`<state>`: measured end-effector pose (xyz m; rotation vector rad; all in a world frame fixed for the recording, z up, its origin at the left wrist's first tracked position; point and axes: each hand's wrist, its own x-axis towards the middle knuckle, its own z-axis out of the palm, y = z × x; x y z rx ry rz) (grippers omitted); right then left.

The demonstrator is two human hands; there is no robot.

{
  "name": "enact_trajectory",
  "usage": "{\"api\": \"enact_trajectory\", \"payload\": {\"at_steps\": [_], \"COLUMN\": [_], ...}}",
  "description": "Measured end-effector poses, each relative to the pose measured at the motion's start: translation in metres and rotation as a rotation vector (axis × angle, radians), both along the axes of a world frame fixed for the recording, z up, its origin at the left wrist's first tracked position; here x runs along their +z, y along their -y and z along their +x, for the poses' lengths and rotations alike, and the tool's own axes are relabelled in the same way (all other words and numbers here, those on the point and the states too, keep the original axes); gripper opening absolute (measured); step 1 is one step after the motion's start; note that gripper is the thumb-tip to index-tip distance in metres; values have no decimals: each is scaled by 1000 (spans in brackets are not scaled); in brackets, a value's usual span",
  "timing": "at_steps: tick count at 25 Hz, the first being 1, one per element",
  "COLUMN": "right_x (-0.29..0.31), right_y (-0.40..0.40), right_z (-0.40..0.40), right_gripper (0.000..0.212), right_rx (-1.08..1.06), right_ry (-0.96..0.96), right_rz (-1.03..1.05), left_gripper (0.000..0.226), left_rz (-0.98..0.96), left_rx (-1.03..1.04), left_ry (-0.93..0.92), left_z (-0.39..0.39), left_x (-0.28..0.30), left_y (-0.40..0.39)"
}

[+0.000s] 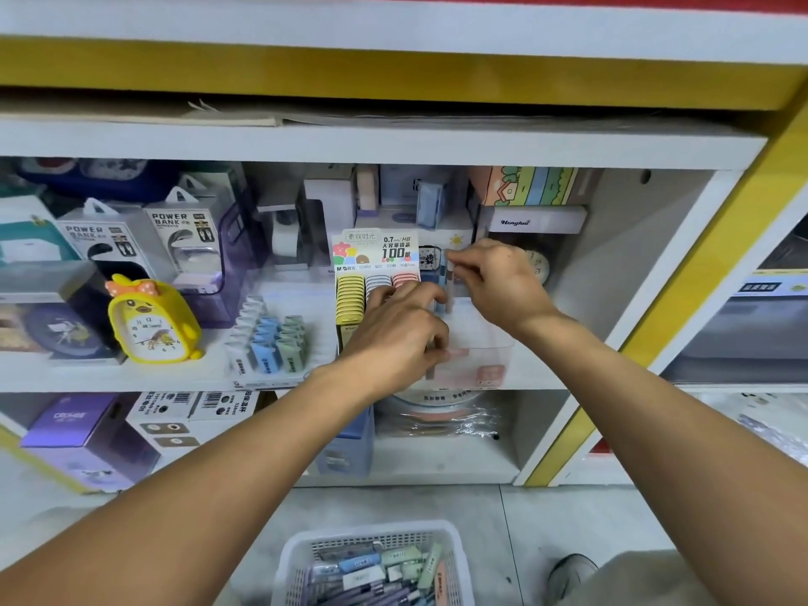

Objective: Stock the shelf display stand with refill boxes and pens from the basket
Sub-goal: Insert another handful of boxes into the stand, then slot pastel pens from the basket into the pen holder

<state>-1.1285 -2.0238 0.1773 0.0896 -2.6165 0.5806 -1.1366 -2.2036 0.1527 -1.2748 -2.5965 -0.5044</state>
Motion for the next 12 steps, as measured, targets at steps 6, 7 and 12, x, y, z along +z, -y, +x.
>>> {"api": "enact_trajectory", "payload": {"at_steps": [6, 7, 12], "right_x": [7, 11, 8], "right_y": [11, 18, 74], "right_z": [13, 21, 73], "right_gripper": [60, 64, 28], "right_rx": [-84, -87, 77], "right_ry": [247, 205, -67], "right_rz": [107, 116, -42], "left_gripper": [23, 24, 16], "left_rz": [-47, -5, -88], "left_rx": [4, -21, -34], "left_ry": [-7, -43, -74], "left_z": [9, 14, 45], "left_x": [4, 6, -9], "left_y": [7, 12, 54]}}
